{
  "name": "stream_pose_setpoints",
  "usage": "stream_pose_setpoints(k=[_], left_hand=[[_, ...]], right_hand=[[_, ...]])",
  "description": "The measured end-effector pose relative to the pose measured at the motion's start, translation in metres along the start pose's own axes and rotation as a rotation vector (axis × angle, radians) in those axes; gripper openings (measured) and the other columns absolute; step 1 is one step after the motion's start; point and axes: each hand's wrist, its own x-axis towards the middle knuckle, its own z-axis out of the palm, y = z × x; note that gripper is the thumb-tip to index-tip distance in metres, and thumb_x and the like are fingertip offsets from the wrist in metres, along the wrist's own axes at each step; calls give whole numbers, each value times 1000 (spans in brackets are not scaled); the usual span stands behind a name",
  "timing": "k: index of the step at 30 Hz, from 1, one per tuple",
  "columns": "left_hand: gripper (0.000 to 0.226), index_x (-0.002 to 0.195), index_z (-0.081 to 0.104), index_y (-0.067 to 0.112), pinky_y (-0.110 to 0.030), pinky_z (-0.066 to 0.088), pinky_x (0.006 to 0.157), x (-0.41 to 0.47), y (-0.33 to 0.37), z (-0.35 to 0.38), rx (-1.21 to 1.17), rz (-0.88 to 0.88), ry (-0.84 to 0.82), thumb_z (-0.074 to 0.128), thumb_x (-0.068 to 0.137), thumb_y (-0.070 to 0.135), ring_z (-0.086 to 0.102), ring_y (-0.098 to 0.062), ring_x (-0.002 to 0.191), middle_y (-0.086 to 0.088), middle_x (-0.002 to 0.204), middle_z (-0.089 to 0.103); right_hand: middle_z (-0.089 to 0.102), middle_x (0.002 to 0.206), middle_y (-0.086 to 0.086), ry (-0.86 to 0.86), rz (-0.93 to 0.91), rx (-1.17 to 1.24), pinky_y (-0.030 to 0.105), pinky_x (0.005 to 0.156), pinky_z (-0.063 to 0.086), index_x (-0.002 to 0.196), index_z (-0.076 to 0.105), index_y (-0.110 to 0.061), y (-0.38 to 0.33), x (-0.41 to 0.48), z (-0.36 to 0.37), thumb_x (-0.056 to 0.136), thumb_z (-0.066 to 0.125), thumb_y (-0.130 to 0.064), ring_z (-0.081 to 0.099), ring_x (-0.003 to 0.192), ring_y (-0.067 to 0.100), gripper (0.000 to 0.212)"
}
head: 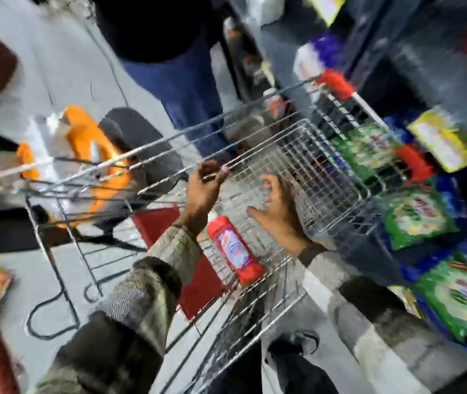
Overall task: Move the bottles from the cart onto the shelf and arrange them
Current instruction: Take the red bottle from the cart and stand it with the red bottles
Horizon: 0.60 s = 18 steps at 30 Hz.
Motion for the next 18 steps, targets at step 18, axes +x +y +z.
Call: stream_pose_setpoints(k=[18], left_hand=[[25, 92, 60, 4, -43, 39, 77, 47, -204, 9, 507, -379, 72, 56, 99, 28, 56, -27, 83, -17, 90, 63]], right_hand=[[52, 131, 25, -533, 489, -494, 42, 92, 50, 129, 42, 0, 174, 4, 160, 68, 86, -36, 56, 120, 38, 84]])
